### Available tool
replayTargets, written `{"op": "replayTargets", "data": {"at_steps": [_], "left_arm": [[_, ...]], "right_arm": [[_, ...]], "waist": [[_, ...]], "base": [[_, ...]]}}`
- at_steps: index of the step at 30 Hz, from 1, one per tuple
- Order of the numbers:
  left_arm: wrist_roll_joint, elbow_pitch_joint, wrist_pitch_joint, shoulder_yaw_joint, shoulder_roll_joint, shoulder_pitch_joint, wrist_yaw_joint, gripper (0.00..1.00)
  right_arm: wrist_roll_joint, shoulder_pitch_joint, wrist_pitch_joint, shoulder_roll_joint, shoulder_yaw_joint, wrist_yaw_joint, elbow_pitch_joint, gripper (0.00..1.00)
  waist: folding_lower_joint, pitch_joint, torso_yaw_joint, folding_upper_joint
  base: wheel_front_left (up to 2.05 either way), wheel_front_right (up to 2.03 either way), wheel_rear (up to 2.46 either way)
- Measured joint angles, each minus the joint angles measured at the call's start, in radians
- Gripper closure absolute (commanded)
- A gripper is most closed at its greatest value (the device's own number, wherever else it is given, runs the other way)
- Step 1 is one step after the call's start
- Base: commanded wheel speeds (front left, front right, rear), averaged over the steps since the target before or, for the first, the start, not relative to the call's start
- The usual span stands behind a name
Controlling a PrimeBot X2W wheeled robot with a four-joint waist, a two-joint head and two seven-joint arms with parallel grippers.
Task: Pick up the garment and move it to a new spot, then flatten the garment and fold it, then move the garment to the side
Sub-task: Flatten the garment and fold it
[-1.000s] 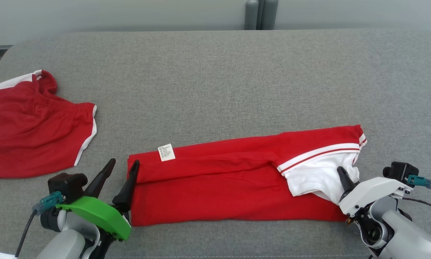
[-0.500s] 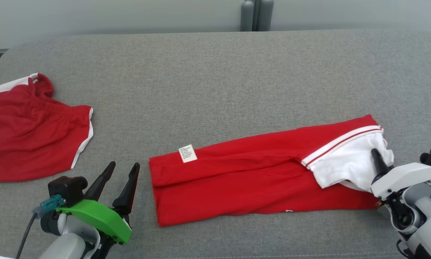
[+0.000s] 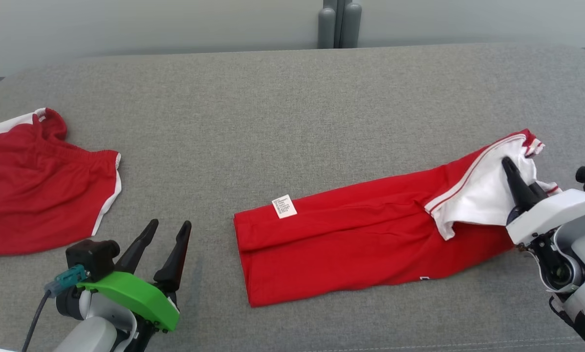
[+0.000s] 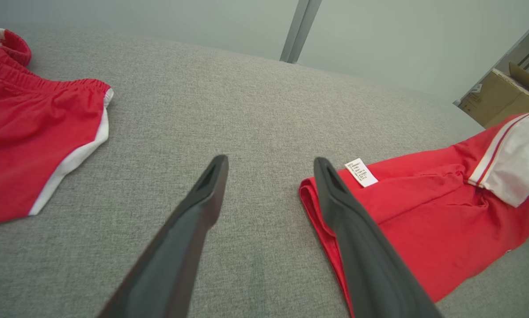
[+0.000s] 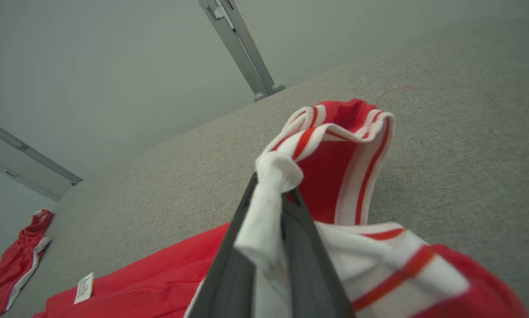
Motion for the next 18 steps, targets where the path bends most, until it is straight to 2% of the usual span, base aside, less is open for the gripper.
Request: {"op": "replayTargets", "data": {"at_steps": [8,12,18], "left_arm": [[0.0,0.001,0.002,-0.004,0.001,0.003,0.002,0.0],[0.0,0.001,0.009,-0.011,-0.001,0.003,0.002,0.0],[0.0,0.002,0.01,-0.023,-0.006,0.004,0.002,0.0]], "right_arm": [[-0.095,-0.004,0.0,0.014,0.043,0.025,-0.139,1.0],[-0.146,0.004,0.0,0.028,0.115,0.026,-0.184,1.0],[-0.192,0.006,0.002,0.028,0.17,0.022,-0.204,1.0]], "waist": [[0.0,-0.013,0.013,0.0],[0.0,-0.02,0.032,0.0],[0.0,-0.029,0.074,0.0]], "base": [[0.0,0.0,0.0],[0.0,0.0,0.0],[0.0,0.0,0.0]]}}
